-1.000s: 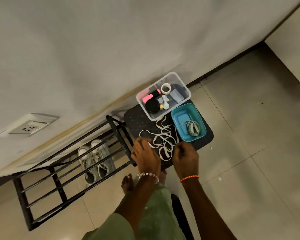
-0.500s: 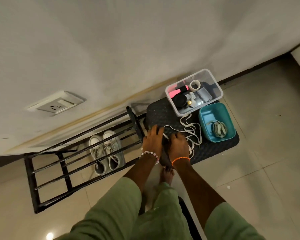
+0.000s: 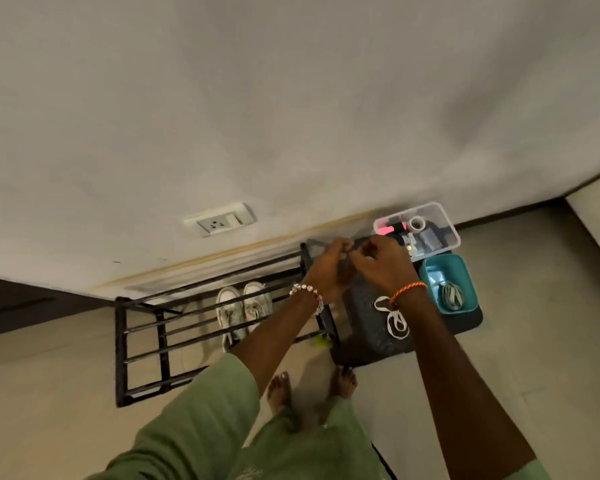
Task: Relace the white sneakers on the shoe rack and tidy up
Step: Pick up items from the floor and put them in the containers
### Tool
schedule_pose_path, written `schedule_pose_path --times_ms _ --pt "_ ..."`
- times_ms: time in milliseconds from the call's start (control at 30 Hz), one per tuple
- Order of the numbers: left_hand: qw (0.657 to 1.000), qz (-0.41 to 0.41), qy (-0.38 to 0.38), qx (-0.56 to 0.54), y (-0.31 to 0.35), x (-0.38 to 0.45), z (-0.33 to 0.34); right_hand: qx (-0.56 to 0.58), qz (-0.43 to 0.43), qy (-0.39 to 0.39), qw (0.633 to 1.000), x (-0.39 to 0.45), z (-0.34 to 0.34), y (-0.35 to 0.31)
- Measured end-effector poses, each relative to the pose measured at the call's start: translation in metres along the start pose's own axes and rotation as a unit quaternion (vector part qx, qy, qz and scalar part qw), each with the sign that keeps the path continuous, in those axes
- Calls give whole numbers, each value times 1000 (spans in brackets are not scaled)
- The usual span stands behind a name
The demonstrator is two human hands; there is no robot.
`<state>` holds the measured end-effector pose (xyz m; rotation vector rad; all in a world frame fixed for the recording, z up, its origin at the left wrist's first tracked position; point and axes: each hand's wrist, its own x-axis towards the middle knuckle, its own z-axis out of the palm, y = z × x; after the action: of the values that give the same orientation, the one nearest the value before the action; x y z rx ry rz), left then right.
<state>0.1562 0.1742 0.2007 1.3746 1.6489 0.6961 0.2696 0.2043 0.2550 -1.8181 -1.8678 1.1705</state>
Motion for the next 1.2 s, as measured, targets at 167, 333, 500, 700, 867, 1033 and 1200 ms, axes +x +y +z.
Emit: schedule_pose_path --times_ms 167,333,500,700,867,1033,1200 --pt "990 123 4 -70 60 -31 -82 -11 -48 -77 996 -28 -45 -94" --pt "986 83 12 -141 104 -51 -156 3 -59 -153 987 -64 -88 -182" --pt "990 123 53 -40 151 -71 -222 188 -137 -249 940 -102 -111 -240" --pt "983 163 77 -10 204 -103 -272 384 -203 -286 854 -131 -130 -289" --pt "968 215 128 24 238 -125 -287 572 -253 -249 740 -142 -145 -332" --pt "952 267 149 26 264 -143 -305 658 -261 -117 697 -137 -157 -360" --pt "922 312 176 149 291 -160 -330 565 -324 91 754 -125 -162 -371"
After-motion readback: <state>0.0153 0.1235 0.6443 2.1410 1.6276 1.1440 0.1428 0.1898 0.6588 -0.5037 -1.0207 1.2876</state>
